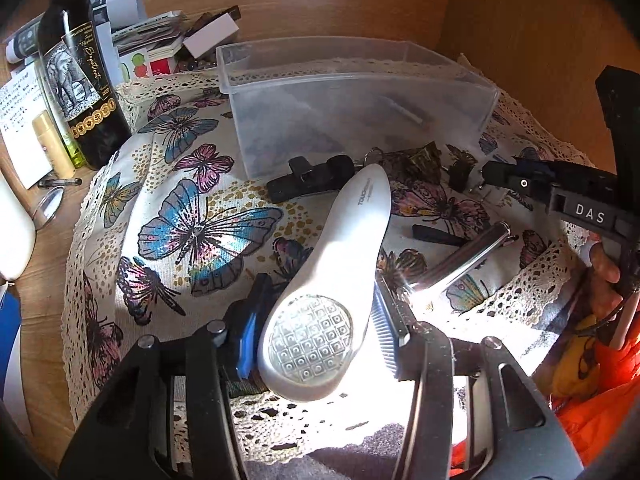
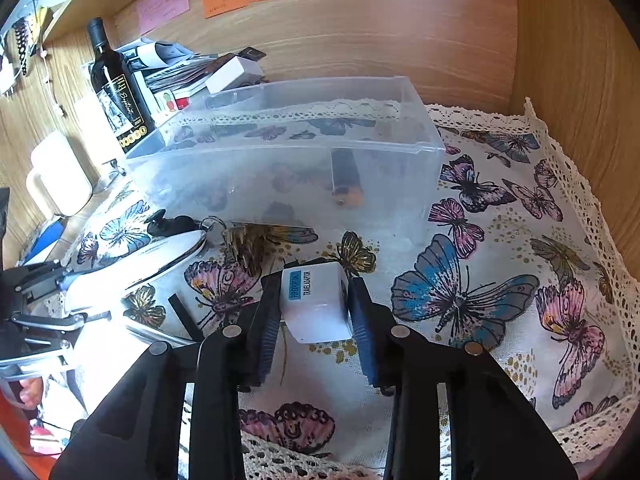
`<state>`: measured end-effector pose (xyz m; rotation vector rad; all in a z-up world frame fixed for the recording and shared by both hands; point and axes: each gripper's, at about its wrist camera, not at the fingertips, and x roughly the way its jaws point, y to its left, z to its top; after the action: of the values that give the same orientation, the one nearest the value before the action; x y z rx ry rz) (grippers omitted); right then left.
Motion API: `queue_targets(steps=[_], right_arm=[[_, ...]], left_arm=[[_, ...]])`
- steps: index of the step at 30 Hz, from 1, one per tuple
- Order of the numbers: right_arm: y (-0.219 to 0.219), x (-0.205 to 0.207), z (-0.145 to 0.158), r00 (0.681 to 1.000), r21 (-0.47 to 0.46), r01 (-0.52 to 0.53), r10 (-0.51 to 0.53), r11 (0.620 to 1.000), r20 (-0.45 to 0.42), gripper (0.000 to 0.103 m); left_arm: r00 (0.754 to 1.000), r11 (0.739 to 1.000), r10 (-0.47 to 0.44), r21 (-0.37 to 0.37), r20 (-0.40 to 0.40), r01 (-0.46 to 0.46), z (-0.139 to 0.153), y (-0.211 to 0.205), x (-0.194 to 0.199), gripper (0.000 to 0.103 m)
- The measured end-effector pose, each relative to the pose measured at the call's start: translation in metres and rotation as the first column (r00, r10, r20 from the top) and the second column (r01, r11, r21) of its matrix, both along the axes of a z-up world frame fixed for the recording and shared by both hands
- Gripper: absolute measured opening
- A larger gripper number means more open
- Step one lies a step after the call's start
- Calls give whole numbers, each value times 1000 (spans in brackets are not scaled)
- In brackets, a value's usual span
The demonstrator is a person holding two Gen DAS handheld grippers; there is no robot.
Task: Organize rigid objects
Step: 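Carry the device and cube over the clear box while both grippers release them inside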
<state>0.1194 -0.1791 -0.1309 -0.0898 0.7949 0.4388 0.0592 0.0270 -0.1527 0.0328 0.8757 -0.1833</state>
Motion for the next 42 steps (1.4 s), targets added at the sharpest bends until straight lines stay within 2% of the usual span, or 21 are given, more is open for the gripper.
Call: queue_targets(steps=[3, 5, 9, 15, 25, 42], right_arm=[[-1, -1, 1, 1000, 5, 7, -7, 1000, 4, 30], [-2, -2, 2, 1000, 7, 10, -10, 1000, 10, 30], [-3, -9, 8, 999, 14, 14, -15, 1000, 37, 30], [-6, -15, 23, 996, 42, 19, -22, 999, 84, 30], [-7, -20, 58, 979, 78, 11, -27, 997, 200, 30], [-5, 2, 93, 957, 135, -15, -25, 991, 288, 30]], left_arm=[[1000, 1000, 23, 8, 14, -23, 0, -4, -2, 46], [1000, 1000, 21, 6, 19, -21, 2, -7, -3, 40], [999, 1000, 19, 15, 50, -20, 12, -11, -13, 40], [992, 999, 40, -3, 120, -40, 39, -8, -21, 40], [970, 998, 58, -30, 236, -52, 85, -3, -9, 39], [959, 997, 32, -83, 282, -8, 134, 1, 13, 39]])
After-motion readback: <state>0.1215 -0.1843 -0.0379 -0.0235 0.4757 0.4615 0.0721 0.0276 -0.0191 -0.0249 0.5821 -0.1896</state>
